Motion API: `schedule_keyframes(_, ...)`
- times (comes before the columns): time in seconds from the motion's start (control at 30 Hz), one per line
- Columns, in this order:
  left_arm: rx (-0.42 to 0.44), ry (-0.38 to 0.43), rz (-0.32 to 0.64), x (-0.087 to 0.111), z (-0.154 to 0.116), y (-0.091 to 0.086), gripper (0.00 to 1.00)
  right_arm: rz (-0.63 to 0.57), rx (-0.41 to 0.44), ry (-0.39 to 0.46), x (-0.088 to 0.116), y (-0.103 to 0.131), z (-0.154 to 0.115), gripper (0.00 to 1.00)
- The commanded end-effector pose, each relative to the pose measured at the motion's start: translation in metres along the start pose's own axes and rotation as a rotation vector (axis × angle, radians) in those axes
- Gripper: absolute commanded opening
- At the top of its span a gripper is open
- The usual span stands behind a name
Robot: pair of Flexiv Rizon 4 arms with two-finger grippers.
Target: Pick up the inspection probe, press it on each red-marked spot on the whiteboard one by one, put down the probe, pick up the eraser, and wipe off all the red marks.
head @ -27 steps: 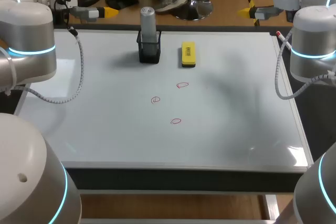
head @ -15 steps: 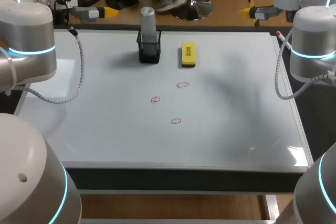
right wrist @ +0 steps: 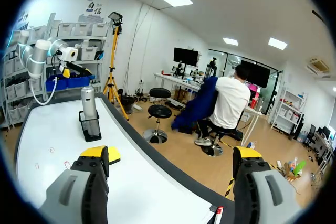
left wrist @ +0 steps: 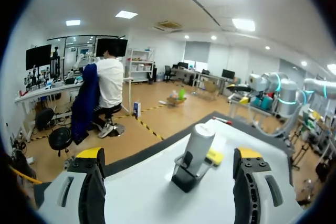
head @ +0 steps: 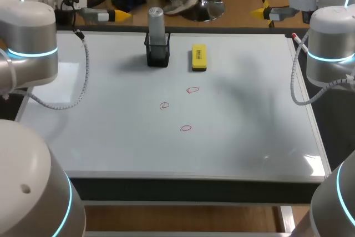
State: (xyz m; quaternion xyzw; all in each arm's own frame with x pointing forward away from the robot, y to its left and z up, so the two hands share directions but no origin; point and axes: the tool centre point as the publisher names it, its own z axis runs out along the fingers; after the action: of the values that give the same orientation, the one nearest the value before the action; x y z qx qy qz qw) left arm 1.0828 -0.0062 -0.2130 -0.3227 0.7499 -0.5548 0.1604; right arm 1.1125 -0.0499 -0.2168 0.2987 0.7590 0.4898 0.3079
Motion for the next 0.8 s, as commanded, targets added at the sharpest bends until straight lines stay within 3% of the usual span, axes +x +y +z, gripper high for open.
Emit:
schedule_keyframes(0.03,-0.025,0.13,0.053,-0.005,0.008,-0.008,1.0,0.0,0.0,0.001,0.0,0.0,0.0,1.0)
schedule_keyframes(0.37,-0.037,0.444,0.19,0.025,0.03,-0.016,1.0,0.0,0.0,0.001,0.0,0.0,0.0,1.0)
schedule_keyframes(0.57,0.001,0.573,0.279,0.039,0.038,-0.018,1.0,0.0,0.0,0.001,0.0,0.0,0.0,1.0)
schedule_keyframes(0.8,0.042,0.654,0.33,0.052,0.054,-0.016,1.0,0.0,0.0,0.001,0.0,0.0,0.0,1.0)
